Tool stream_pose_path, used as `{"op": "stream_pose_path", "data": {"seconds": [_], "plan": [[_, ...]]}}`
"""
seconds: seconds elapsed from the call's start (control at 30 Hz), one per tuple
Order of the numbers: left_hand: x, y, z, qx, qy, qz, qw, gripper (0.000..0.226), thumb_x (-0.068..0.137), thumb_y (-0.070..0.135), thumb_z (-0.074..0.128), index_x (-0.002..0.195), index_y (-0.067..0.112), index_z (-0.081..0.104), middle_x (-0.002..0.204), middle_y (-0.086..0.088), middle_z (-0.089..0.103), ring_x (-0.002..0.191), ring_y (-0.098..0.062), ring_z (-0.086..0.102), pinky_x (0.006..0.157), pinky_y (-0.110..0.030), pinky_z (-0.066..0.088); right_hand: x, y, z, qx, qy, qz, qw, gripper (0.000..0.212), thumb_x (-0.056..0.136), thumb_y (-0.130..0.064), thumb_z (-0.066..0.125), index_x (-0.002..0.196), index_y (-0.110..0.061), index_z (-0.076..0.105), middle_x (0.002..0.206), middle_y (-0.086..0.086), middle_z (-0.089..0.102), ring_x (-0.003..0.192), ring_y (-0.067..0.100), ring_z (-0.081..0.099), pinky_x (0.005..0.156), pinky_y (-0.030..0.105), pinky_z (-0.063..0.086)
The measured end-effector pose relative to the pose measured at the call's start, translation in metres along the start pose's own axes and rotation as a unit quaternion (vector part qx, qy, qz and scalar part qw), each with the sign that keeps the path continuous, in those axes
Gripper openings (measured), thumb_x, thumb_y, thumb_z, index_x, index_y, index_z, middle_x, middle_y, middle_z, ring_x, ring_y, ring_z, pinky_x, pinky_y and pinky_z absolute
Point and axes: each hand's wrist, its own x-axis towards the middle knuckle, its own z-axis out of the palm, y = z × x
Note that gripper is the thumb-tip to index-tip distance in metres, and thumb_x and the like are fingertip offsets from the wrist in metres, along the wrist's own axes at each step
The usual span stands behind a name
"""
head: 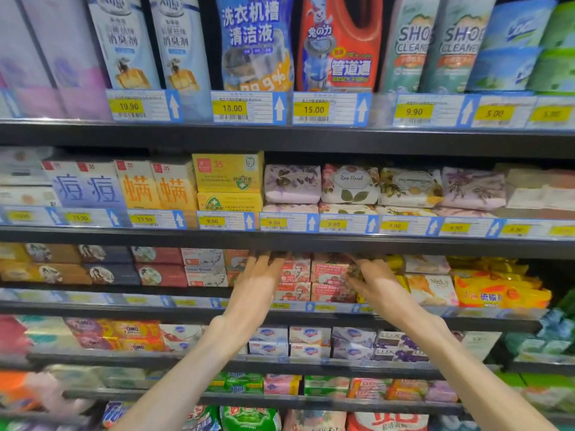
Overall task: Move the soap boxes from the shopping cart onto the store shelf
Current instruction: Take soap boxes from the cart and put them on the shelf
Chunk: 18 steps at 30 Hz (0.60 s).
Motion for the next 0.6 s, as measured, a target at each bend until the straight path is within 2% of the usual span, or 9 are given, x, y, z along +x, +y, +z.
{"op": "stream_pose_path", "data": {"seconds": [0.07,0.17,0.3,0.4,0.6], "plan": [[0.001,0.000,0.001,-0.002,-0.001,0.002,1.000,0.064,0.076,-0.012,0.071,0.132,0.014,0.053,0.129,-0.009,0.056,0.113,-0.033,0.052,0.079,-0.042,0.059,-0.001,-0.001,0.000,-0.011,0.017,-0.002,1.000,0.030,0.096,-0.033,0.060,0.119,-0.014,0.061,0.107,0.005,0.059,0.104,0.026,0.057,0.085,0.032,0.050],[0.002,0.000,0.003,0.008,-0.008,-0.003,1.000,0.058,0.077,-0.009,0.073,0.128,0.013,0.057,0.126,-0.008,0.058,0.109,-0.032,0.054,0.077,-0.041,0.058,-0.002,-0.005,-0.001,-0.017,0.032,0.007,0.999,0.033,0.097,-0.029,0.059,0.126,-0.014,0.060,0.120,0.010,0.058,0.115,0.028,0.050,0.093,0.033,0.046],[0.002,0.002,0.003,0.008,-0.011,-0.006,1.000,0.053,0.075,-0.008,0.074,0.123,0.012,0.061,0.120,-0.010,0.061,0.104,-0.032,0.057,0.074,-0.040,0.058,-0.004,-0.008,-0.002,-0.027,0.034,0.010,0.999,0.028,0.098,-0.029,0.058,0.118,-0.012,0.064,0.118,0.011,0.058,0.113,0.028,0.051,0.089,0.032,0.045],[0.002,0.004,0.003,0.006,-0.009,-0.001,1.000,0.049,0.074,-0.009,0.074,0.118,0.009,0.063,0.115,-0.012,0.063,0.100,-0.034,0.058,0.071,-0.040,0.058,-0.007,-0.009,-0.002,-0.028,0.041,0.013,0.999,0.030,0.098,-0.029,0.058,0.123,-0.013,0.061,0.123,0.011,0.055,0.115,0.029,0.049,0.091,0.032,0.044],[0.003,0.001,0.006,0.009,-0.007,-0.002,1.000,0.045,0.081,-0.004,0.071,0.122,0.010,0.060,0.117,-0.010,0.062,0.102,-0.032,0.057,0.072,-0.041,0.058,-0.012,-0.007,0.002,-0.032,0.067,-0.007,0.997,0.035,0.096,-0.026,0.060,0.128,-0.013,0.058,0.128,0.013,0.052,0.124,0.031,0.044,0.097,0.034,0.045]]}}
